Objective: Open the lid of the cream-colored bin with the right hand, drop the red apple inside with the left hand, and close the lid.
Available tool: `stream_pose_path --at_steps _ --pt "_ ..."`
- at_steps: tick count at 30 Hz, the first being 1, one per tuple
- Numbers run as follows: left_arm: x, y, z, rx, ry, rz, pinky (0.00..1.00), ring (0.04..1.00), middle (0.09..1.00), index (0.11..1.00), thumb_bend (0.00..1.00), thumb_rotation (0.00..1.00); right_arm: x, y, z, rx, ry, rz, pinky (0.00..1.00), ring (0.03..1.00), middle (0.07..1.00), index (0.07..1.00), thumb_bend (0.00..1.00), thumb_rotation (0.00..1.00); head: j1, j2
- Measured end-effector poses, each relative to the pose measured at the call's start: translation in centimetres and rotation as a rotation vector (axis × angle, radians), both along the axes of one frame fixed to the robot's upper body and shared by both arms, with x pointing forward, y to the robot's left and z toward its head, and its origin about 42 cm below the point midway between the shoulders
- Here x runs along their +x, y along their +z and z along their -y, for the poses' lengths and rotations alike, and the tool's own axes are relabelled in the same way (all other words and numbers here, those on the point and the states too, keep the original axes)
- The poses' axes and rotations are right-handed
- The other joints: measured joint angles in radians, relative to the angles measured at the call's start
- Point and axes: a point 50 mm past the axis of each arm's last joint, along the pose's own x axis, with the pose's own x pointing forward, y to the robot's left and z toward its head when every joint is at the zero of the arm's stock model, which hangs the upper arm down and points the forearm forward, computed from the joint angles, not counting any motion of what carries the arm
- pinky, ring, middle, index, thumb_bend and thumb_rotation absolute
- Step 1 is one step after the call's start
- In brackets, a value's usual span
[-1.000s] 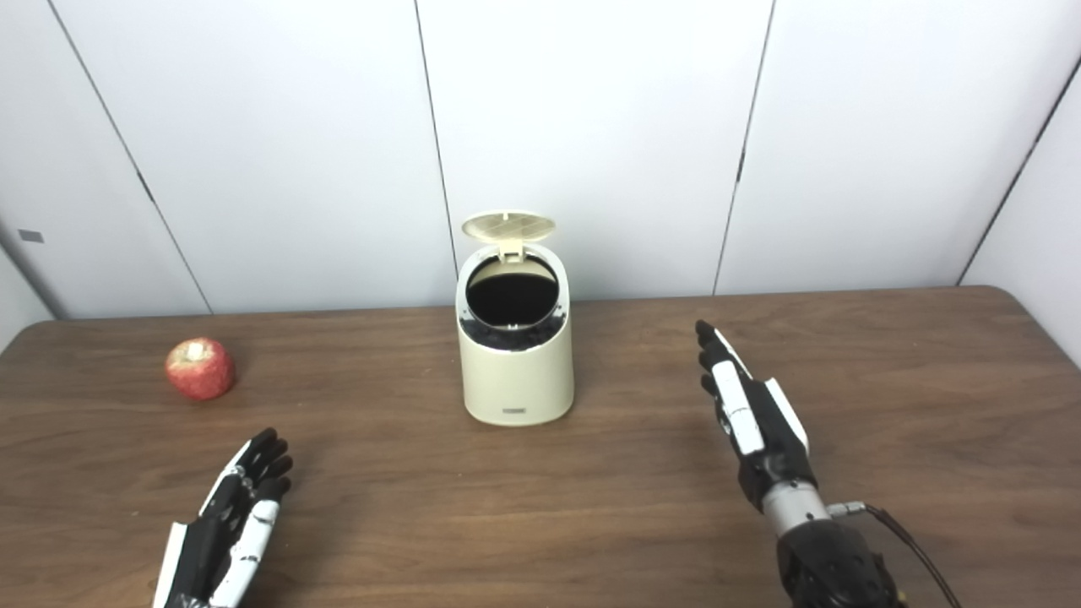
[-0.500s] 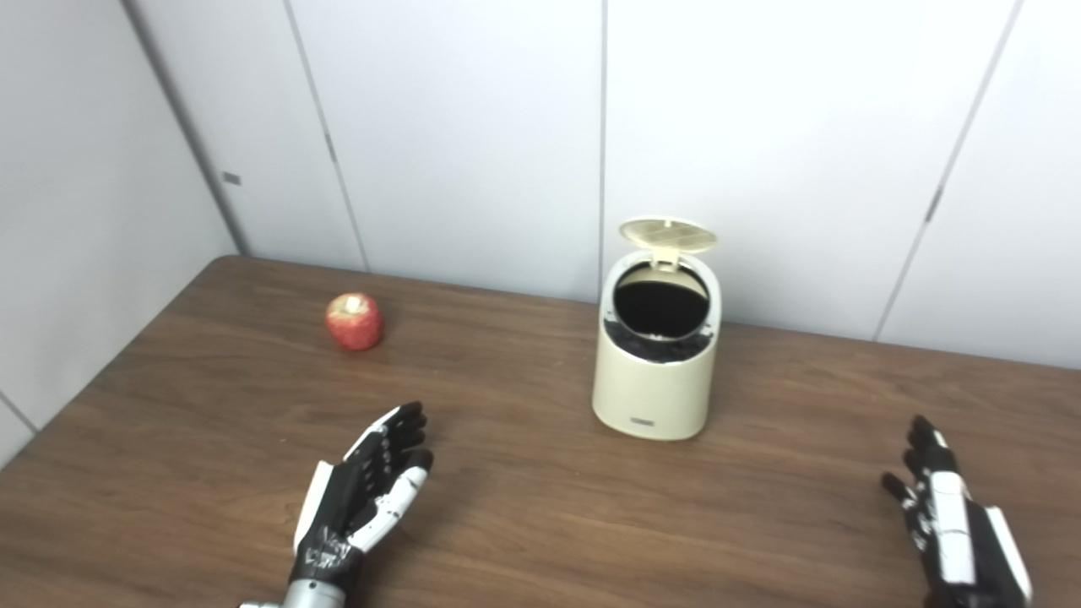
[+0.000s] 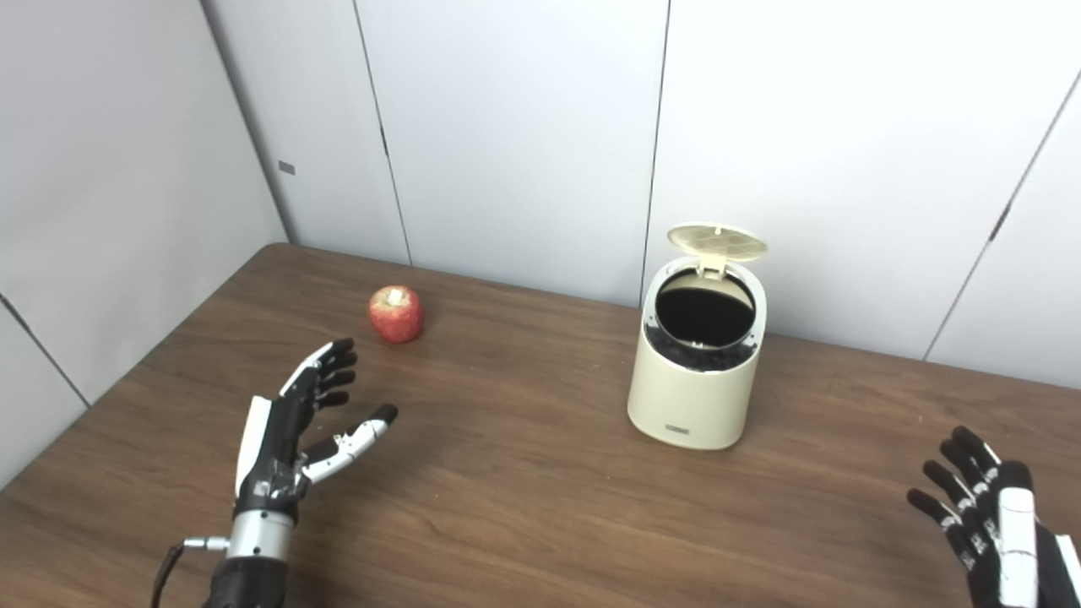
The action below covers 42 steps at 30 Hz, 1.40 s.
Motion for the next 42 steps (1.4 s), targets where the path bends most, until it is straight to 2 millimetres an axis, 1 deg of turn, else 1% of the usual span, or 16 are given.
stream_pose_path --at_steps 2,5,7,11,14,17,20,24,25,26,29,30,32,34,37,42 --pt "0.9 0.7 -0.9 0.024 0.014 -0.002 0.84 0.835 0.854 0.881 0.77 0.21 0.0 0.0 -0.1 0.002 0.004 -0.007 0.7 0.832 0.872 0.831 0.61 0.93 0.006 -0.003" --pt "2.2 1.6 -2.1 0.066 0.026 -0.008 0.76 0.831 0.866 0.886 0.8 0.21 -0.2 0.4 -0.1 -0.001 0.005 -0.001 0.69 0.83 0.867 0.827 0.62 0.92 0.005 -0.003" --pt "3.3 2.0 -2.9 0.101 0.04 -0.042 0.74 0.832 0.876 0.896 0.81 0.23 -0.3 0.6 -0.1 -0.006 0.006 0.007 0.69 0.836 0.87 0.827 0.64 0.91 0.002 0.0" --pt "5.2 3.3 -4.3 0.166 0.059 -0.126 0.74 0.847 0.903 0.916 0.87 0.29 -0.4 0.6 0.0 -0.008 0.005 -0.002 0.68 0.829 0.867 0.83 0.64 0.91 0.0 0.002" --pt "6.9 4.0 -4.7 0.228 0.057 -0.177 0.79 0.903 0.94 0.944 0.92 0.32 -0.4 0.6 -0.1 -0.011 0.004 -0.007 0.7 0.836 0.867 0.829 0.65 0.91 -0.011 0.005" --pt "8.5 3.8 -4.8 0.24 0.033 -0.229 0.86 0.965 0.987 0.985 0.95 0.31 -0.6 0.8 -0.1 -0.013 0.003 -0.007 0.68 0.826 0.854 0.815 0.66 0.9 -0.014 0.006" --pt "10.1 3.2 -5.1 0.247 0.004 -0.282 0.88 0.974 0.995 0.999 0.98 0.28 -0.7 1.0 -0.2 -0.013 -0.003 0.0 0.69 0.835 0.86 0.817 0.66 0.9 -0.018 0.008" --pt "12.0 3.0 -5.7 0.253 -0.001 -0.319 0.85 0.952 0.99 0.998 1.0 0.25 -0.8 1.1 -0.3 -0.012 -0.008 0.0 0.73 0.854 0.88 0.841 0.68 0.9 -0.023 0.009" --pt "12.5 3.1 -5.7 0.257 -0.003 -0.323 0.75 0.888 0.983 0.993 1.0 0.23 -0.8 1.1 -0.4 -0.011 -0.006 0.001 0.77 0.877 0.898 0.862 0.67 0.91 -0.024 0.008" --pt "13.0 3.2 -5.7 0.261 -0.008 -0.328 0.71 0.865 0.979 0.991 1.0 0.22 -0.8 1.2 -0.5 -0.011 -0.005 0.003 0.79 0.886 0.906 0.872 0.66 0.91 -0.026 0.008" --pt "14.9 3.0 -5.8 0.278 -0.027 -0.373 0.79 0.924 0.967 0.968 1.0 0.2 -0.8 1.2 -0.9 -0.012 0.004 0.006 0.82 0.906 0.925 0.885 0.62 0.94 -0.035 0.008" --pt "15.2 2.8 -5.9 0.284 -0.03 -0.387 0.81 0.939 0.965 0.961 1.0 0.2 -0.9 1.3 -1.0 -0.013 0.007 0.01 0.83 0.914 0.931 0.889 0.6 0.96 -0.035 0.008" --pt "15.9 3.1 -5.9 0.307 -0.043 -0.396 0.82 0.949 0.963 0.956 1.0 0.2 -1.0 1.6 -1.1 -0.015 0.008 0.02 0.84 0.922 0.936 0.895 0.58 0.96 -0.038 0.009" --pt "16.6 3.1 -5.8 0.324 -0.052 -0.413 0.83 0.965 0.973 0.954 1.0 0.2 -1.1 1.5 -1.1 -0.016 0.005 0.017 0.88 0.947 0.954 0.917 0.55 0.99 -0.044 0.008" --pt "17.4 3.0 -6.1 0.345 -0.064 -0.449 0.84 0.977 0.979 0.959 1.0 0.2 -1.1 1.5 -1.2 -0.013 0.008 0.016 0.93 0.969 0.977 0.942 0.51 1.0 -0.052 0.006" --pt "18.5 2.7 -6.6 0.365 -0.077 -0.503 0.77 0.93 0.97 0.964 0.99 0.18 -1.1 1.4 -1.3 -0.01 0.009 0.015 0.94 0.987 0.991 0.959 0.45 1.0 -0.064 0.002"
